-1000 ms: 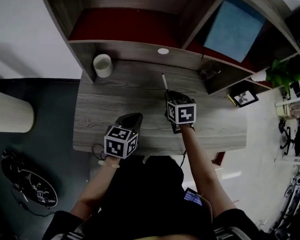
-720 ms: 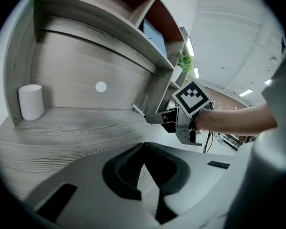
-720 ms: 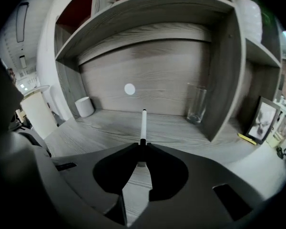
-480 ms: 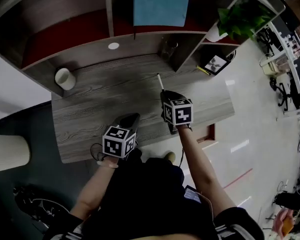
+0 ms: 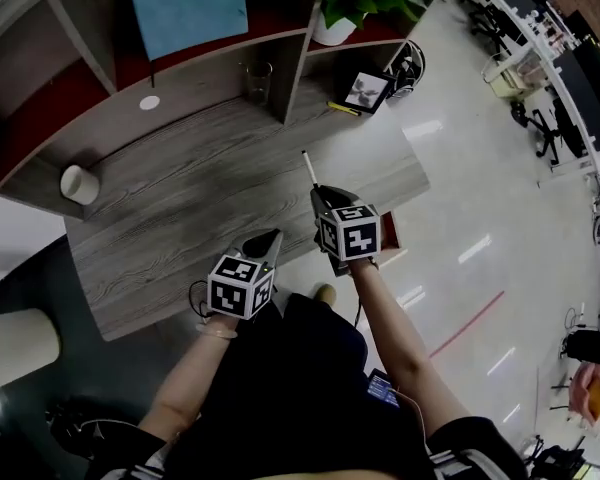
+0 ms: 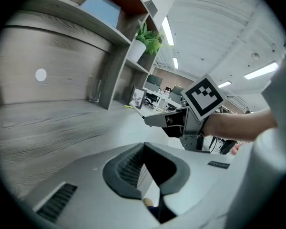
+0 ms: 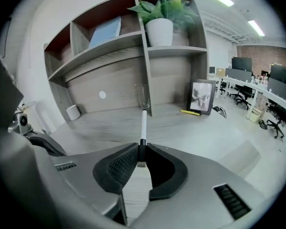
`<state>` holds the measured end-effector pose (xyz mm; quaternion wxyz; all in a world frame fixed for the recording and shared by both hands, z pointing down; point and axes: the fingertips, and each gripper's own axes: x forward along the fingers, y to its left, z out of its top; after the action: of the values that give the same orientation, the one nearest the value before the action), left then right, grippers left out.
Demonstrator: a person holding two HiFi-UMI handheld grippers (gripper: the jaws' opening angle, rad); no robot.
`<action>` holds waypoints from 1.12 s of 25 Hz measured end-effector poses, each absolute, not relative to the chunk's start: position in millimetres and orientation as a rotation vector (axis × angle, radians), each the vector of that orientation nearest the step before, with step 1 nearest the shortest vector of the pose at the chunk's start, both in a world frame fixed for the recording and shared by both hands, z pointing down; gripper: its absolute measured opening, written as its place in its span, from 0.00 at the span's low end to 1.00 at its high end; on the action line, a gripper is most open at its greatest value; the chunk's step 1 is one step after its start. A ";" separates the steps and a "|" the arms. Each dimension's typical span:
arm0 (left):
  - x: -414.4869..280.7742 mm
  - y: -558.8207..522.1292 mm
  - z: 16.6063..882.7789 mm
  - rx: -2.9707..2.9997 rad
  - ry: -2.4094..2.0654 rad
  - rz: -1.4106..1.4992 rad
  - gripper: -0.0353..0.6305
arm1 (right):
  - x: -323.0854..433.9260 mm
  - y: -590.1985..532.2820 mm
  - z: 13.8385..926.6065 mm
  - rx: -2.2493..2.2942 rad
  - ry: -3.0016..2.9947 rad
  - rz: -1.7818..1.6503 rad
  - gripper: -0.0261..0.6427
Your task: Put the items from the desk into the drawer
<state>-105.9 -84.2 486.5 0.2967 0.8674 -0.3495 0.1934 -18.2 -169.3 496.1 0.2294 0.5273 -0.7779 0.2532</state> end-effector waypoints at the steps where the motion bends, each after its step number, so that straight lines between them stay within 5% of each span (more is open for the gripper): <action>1: -99.8 -81.0 487.3 2.305 -0.924 0.520 0.09 | -10.7 -164.9 495.6 1.462 -2.140 0.700 0.14; 28: 72.8 -23.6 509.4 2.353 -0.827 0.625 0.09 | 189.6 -48.0 549.3 1.641 -2.019 0.852 0.14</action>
<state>72.8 -23.6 509.4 0.2814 0.8782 -0.3087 0.2332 189.6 -48.0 549.3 0.2005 0.5874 -0.7224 0.3049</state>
